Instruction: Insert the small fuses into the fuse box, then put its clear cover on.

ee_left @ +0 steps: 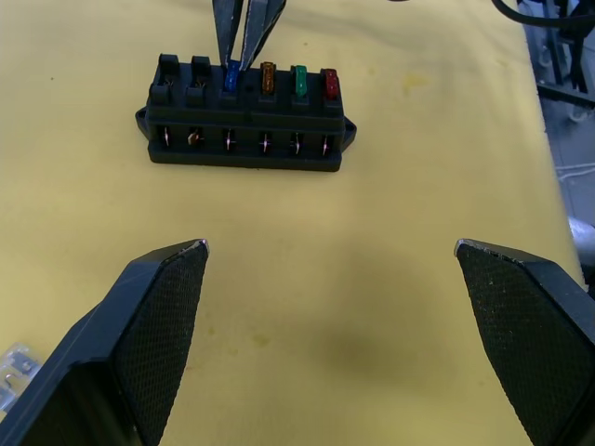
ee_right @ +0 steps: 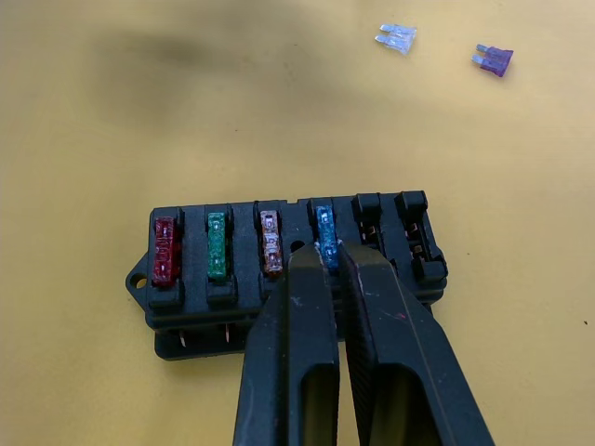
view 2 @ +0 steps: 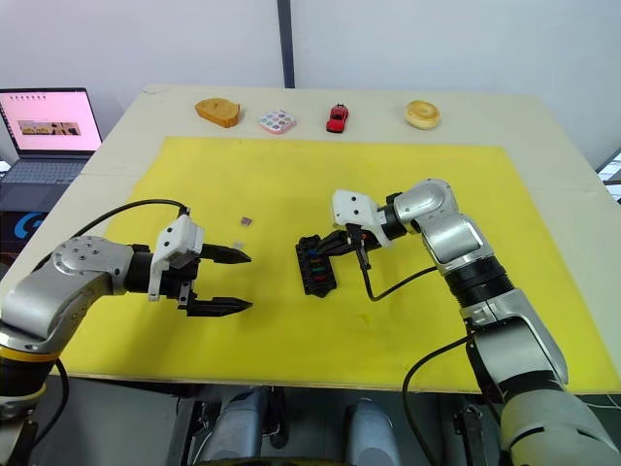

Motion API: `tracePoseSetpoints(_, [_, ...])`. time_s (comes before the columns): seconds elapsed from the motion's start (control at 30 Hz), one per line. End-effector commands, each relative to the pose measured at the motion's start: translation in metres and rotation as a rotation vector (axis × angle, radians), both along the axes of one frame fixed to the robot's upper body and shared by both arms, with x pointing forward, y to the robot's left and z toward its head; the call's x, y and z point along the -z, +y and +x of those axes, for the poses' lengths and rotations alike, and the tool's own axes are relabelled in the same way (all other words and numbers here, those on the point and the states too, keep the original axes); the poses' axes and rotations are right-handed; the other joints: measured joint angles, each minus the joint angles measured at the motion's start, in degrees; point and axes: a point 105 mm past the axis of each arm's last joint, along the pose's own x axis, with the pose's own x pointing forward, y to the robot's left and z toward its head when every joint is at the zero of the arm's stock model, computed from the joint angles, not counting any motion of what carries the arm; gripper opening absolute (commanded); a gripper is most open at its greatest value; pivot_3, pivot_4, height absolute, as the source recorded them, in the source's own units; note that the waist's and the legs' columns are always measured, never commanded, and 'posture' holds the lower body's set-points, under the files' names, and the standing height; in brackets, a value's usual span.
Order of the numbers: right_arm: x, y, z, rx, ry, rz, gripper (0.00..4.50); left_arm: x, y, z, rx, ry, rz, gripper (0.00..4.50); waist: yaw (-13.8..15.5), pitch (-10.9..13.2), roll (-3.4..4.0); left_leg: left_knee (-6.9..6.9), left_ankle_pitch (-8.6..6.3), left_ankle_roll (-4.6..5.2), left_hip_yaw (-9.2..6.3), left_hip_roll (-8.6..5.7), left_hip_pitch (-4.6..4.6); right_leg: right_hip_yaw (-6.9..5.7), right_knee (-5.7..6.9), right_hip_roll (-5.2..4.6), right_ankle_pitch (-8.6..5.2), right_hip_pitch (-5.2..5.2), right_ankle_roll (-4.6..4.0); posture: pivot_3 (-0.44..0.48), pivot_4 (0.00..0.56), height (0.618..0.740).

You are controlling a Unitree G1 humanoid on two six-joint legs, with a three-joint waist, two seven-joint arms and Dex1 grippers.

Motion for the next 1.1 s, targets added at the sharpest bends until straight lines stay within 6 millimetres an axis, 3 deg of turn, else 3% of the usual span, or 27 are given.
tracePoseSetpoints(0.03, [-0.002, 0.000, -0.001, -0.008, -0.002, -0.004, 0.00, -0.006, -0.003, -0.002, 0.018, -0.031, -0.011, 4.47, 0.0, 0.0, 0.00, 0.00, 0.00, 0.00, -0.01, 0.00, 0.00, 0.00, 0.00, 0.00, 0.00, 0.00, 0.00, 0.000, 0.150, 0.740])
tracePoseSetpoints(0.2, [-0.007, 0.000, -0.001, -0.001, 0.001, 0.016, 1.58, -0.006, -0.003, -0.002, 0.016, -0.032, -0.010, 4.50, -0.1, 0.0, 0.00, 0.00, 0.00, 0.00, 0.00, 0.00, 0.00, 0.00, 0.00, 0.00, 0.00, 0.00, 0.00, 0.000, 0.150, 0.740])
tracePoseSetpoints(0.8, [-0.028, -0.009, 0.004, 0.057, 0.029, 0.110, 1.58, -0.007, 0.000, 0.000, 0.010, -0.033, -0.003, 4.50, 0.0, 0.0, 0.01, -0.01, 0.00, 0.00, 0.01, 0.01, 0.00, 0.00, 0.00, 0.00, 0.00, -0.01, 0.00, 0.000, 0.150, 0.740])
tracePoseSetpoints(0.9, [-0.028, -0.007, -0.001, 0.048, 0.051, 0.124, 0.96, -0.008, 0.001, 0.001, 0.010, -0.035, -0.001, 4.50, 0.0, 0.0, 0.01, 0.00, 0.00, 0.00, 0.01, 0.01, 0.00, 0.00, 0.00, 0.00, 0.00, -0.01, 0.00, 0.000, 0.150, 0.740])
tracePoseSetpoints(0.97, [-0.029, -0.005, -0.003, 0.045, 0.062, 0.144, 0.15, -0.008, 0.001, 0.002, 0.009, -0.037, 0.000, 4.50, 0.0, 0.0, 0.01, -0.01, 0.00, 0.00, 0.01, 0.01, 0.00, 0.00, 0.00, 0.00, 0.00, -0.02, 0.00, 0.000, 0.150, 0.740])
tracePoseSetpoints(1.1, [-0.029, 0.002, -0.008, 0.042, 0.077, 0.174, 0.07, -0.010, 0.001, 0.004, 0.010, -0.041, 0.000, 4.50, 0.0, 0.0, 0.01, -0.01, 0.00, 0.00, 0.00, 0.01, 0.00, 0.00, 0.00, 0.00, 0.00, -0.01, 0.00, 0.000, 0.150, 0.740])
